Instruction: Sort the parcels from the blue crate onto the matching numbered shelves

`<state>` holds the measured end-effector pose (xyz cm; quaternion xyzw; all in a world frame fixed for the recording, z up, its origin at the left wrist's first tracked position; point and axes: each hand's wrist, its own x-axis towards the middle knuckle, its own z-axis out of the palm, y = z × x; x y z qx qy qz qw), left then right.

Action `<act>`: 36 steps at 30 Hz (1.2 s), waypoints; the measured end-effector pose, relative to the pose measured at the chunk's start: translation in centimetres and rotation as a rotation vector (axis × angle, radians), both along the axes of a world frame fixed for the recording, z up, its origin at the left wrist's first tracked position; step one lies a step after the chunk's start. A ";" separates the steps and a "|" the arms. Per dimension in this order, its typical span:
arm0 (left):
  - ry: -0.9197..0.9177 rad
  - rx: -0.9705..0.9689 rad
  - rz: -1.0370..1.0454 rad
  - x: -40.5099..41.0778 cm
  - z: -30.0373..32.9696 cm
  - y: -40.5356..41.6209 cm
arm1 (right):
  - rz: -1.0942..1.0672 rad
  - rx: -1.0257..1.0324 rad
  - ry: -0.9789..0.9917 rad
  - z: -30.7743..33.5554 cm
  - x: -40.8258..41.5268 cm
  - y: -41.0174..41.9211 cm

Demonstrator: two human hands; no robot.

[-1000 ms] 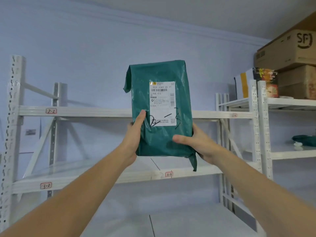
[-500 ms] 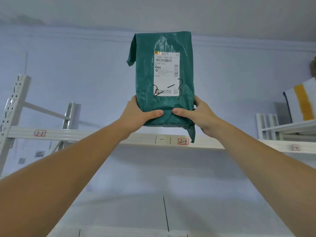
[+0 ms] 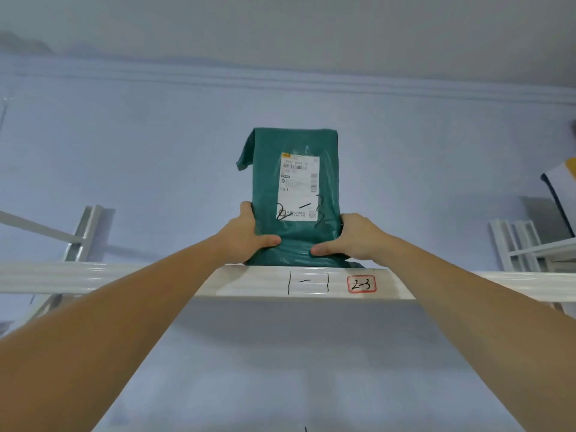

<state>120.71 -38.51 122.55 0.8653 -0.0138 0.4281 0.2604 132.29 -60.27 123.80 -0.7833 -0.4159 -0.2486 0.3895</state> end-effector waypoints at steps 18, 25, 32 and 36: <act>0.445 0.104 0.245 9.2 4.0 5.6 | -0.247 -0.543 0.130 4.0 8.6 6.0; 0.448 0.129 0.278 8.0 3.8 5.8 | -0.393 -0.596 0.088 3.6 7.4 5.0; 0.249 0.242 0.437 0.3 3.1 4.2 | -0.704 -0.405 -0.432 4.0 1.2 1.4; 0.134 0.287 0.528 -6.5 0.9 1.9 | -0.305 0.036 -0.564 2.6 -2.7 1.6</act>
